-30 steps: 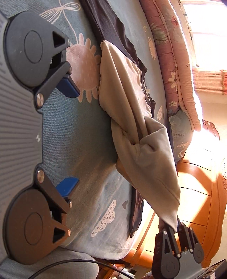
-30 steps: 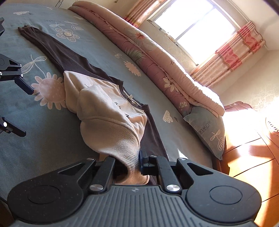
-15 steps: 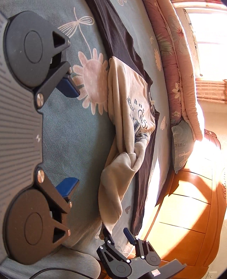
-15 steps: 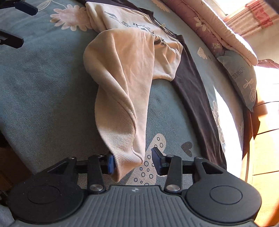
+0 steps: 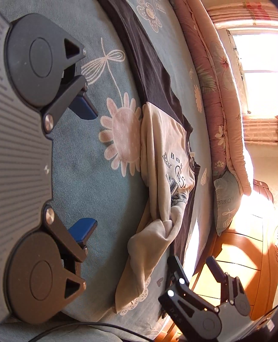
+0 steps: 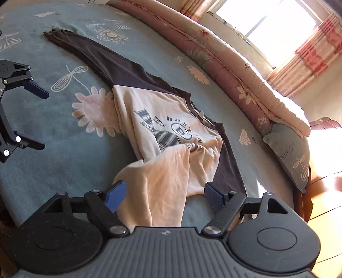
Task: Fold clothes
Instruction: 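Lift the folded side with the right gripper and spread it flat again, then grasp the white ribbed hem of the sweatshirt with the right gripper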
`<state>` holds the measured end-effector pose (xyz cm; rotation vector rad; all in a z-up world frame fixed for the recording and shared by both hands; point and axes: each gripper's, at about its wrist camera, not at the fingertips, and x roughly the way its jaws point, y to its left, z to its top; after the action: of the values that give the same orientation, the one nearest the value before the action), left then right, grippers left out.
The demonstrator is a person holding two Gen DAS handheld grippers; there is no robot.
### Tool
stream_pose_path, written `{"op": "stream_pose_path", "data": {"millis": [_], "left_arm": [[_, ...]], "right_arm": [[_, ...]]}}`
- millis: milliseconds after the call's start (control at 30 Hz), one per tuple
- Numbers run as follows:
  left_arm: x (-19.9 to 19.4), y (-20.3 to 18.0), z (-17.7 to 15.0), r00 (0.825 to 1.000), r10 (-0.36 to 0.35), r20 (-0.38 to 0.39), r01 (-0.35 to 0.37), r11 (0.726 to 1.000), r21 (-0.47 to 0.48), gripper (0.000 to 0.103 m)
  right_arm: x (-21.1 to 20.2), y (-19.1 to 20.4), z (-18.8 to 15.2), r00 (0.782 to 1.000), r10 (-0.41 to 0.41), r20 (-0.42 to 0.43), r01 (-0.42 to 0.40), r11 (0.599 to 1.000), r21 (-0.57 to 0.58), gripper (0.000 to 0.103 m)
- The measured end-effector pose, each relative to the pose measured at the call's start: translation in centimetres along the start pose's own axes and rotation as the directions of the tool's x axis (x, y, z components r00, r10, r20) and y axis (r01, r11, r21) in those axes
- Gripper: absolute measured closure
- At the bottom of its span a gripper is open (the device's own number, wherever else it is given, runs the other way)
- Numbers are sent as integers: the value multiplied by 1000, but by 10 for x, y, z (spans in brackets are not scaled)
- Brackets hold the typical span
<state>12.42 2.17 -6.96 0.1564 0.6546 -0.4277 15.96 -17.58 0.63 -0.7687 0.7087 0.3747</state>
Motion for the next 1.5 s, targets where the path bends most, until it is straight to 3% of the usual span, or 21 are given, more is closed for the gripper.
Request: {"op": "stream_pose_path", "data": {"millis": [67,200,333,433,500,600,733,833,900,1000,1233,1300,1433,1500], "left_arm": [[-2,5,-1,1000,8,1,-8,1000,-6,5],[-1,16,-1,1000,12,-1,-12,1000,-27,5],[2,26,0,1000,23,-4,-23,999,-32,5],[6,30,3,1000,18,6,-18,999,-35,5],[10,31,5,1000,9,12,-8,999,-36,5],[17,29,7,1000,-11,10,11,999,-35,5],[26,25,7,999,-43,-4,42,998,-43,5],[32,25,7,998,-65,-16,64,996,-60,5],[34,27,8,997,-75,-20,73,994,-77,5],[33,31,10,996,-90,-17,87,990,-113,5],[30,40,17,986,-166,23,167,958,-235,6],[35,40,20,981,-193,30,194,945,-262,12],[49,37,30,979,-203,12,197,932,-304,18],[49,37,35,986,-168,19,165,936,-311,18]], "right_arm": [[27,15,23,1000,7,12,-6,999,-40,17],[95,50,52,998,16,-62,-26,985,-169,17],[141,62,46,982,-136,-130,81,929,-362,18],[146,24,54,985,-123,-125,82,954,-290,17],[150,-14,67,990,-63,-126,43,987,-154,17],[169,-60,69,992,9,-122,-8,1000,13,14],[204,-107,56,986,126,-112,-100,972,214,8],[222,-112,38,977,193,-86,-156,934,320,4],[216,-116,30,975,214,-59,-176,906,384,4],[191,-117,20,976,218,-12,-196,899,392,4],[99,-96,4,982,155,108,-181,932,314,4],[76,-88,-4,981,128,145,-168,935,312,4],[47,-74,-32,960,160,230,-246,876,415,5],[44,-58,-40,951,184,248,-276,866,417,9]]}}
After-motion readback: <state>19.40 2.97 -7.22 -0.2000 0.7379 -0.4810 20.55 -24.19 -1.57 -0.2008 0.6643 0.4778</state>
